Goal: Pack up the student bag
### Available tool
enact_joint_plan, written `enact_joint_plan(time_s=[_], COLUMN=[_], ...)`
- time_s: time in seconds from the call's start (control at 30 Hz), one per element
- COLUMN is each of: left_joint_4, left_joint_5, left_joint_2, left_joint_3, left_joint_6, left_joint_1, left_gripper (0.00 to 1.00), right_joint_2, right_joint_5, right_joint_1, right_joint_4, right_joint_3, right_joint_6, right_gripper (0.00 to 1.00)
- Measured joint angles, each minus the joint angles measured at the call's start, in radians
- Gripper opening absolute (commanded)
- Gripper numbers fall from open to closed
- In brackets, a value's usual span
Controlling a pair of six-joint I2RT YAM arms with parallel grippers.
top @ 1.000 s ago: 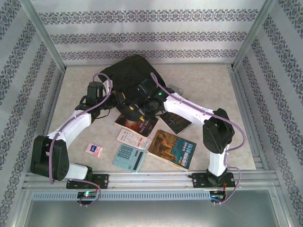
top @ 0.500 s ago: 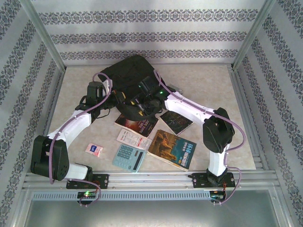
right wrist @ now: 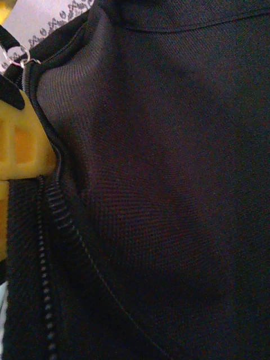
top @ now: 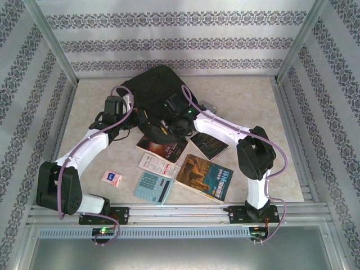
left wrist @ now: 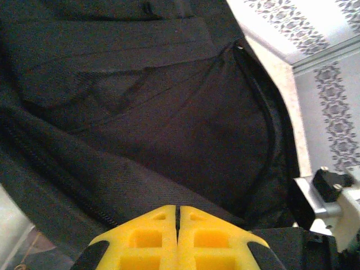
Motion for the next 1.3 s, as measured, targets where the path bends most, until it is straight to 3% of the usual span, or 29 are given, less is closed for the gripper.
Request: enact_joint_plan(time_s=[0.27, 0.77, 1.3], left_joint_4=[-0.117, -0.130, -0.130], left_joint_5=[-0.087, -0.110, -0.218], left_joint_2=[0.000, 0.009, 0.016], left_joint_3=[0.042, 0.078, 0.091], left_joint_6=[0.066, 0.114, 0.235], left_joint_1=[0.000, 0.009, 0.020], left_gripper=[0.00, 0.00, 0.00], right_joint_2=[-0.071, -0.117, -0.119], right_joint_5=[0.009, 0.018, 0.021], right_joint_1=[-0.013, -0.034, -0.079], right_joint_4=[0.047, 0.125, 0.084], right_joint_3=[-0.066, -0.119, -0.099], right_joint_6=[-0.029, -0.163, -0.332], right_gripper=[0.00, 0.00, 0.00])
